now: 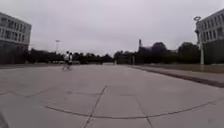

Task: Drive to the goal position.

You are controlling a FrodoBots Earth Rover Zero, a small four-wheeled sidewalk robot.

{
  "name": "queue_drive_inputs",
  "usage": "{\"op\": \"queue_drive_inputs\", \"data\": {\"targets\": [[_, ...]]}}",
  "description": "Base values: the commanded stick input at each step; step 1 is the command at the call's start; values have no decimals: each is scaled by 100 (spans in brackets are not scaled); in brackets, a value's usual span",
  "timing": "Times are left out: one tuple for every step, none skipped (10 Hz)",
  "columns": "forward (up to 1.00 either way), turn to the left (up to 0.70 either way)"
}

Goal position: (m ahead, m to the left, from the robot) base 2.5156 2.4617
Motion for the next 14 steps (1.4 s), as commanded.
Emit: {"op": "queue_drive_inputs", "data": {"targets": [[70,0],[70,0],[70,0],[70,0],[70,0],[70,0],[70,0],[70,0],[70,0],[70,0],[70,0],[70,0],[70,0],[70,0]]}}
